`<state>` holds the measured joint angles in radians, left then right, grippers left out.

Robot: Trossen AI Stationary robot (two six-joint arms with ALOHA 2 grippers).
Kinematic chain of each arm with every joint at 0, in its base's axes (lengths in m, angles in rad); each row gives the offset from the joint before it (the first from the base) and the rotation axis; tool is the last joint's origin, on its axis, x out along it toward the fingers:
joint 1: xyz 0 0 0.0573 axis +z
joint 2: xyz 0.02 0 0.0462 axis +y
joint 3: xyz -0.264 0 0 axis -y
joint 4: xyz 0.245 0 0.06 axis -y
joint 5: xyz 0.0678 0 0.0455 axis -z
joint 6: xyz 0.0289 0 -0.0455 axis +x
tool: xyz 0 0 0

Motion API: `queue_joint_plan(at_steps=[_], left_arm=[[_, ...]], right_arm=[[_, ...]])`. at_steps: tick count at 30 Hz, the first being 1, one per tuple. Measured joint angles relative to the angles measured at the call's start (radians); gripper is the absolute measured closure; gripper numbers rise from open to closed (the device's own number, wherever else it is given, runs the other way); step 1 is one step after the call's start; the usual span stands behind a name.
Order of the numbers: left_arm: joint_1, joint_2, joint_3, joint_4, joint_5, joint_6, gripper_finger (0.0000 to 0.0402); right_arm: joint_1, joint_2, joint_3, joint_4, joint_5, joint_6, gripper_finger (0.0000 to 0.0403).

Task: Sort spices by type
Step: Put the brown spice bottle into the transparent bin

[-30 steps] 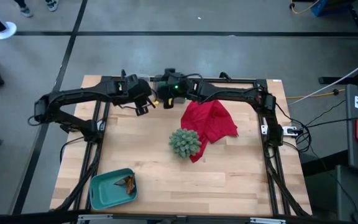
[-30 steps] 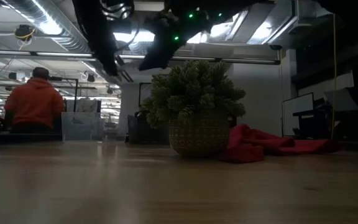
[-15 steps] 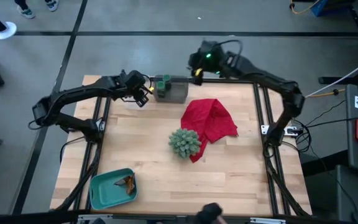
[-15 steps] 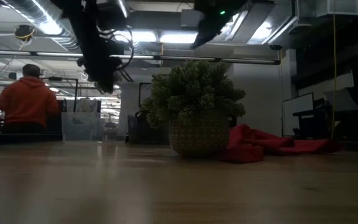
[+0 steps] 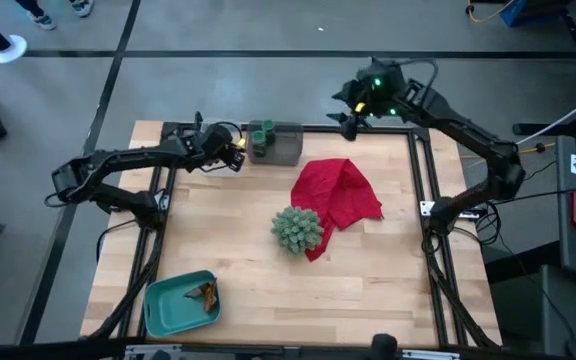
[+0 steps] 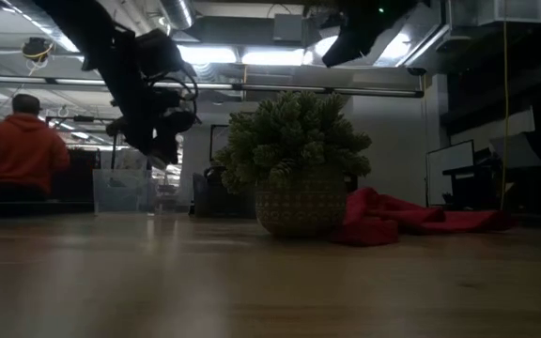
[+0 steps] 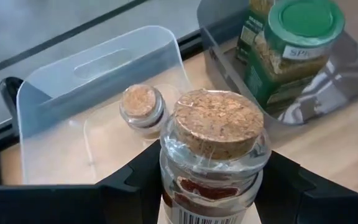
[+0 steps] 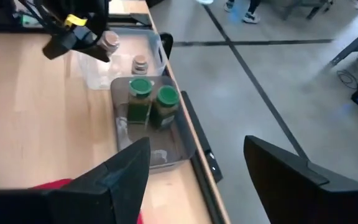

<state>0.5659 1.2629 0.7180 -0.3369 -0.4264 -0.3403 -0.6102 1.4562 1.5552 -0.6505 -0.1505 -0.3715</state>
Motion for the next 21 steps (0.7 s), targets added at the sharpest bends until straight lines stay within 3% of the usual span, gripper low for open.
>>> queue_joint_plan(at_steps=[7,12,18,21], left_arm=[[0.0,0.0,-0.06,0.123,-0.007,-0.027,0.0227],[0.002,0.0,-0.105,0.184,-0.081,-0.051,0.0227],[0.026,0.012,-0.183,0.297,-0.091,-0.095,0.0224],[0.034,0.028,-0.21,0.345,-0.093,-0.115,0.0215]], right_arm=[[0.001,-0.194,-0.378,0.303,-0.001,0.138,0.0146],[0.001,-0.325,-0.648,0.568,-0.001,0.237,0.0146],[0.001,-0.417,-0.871,0.77,-0.004,0.293,0.0146],[0.001,-0.441,-0.955,0.858,-0.079,0.302,0.0146]])
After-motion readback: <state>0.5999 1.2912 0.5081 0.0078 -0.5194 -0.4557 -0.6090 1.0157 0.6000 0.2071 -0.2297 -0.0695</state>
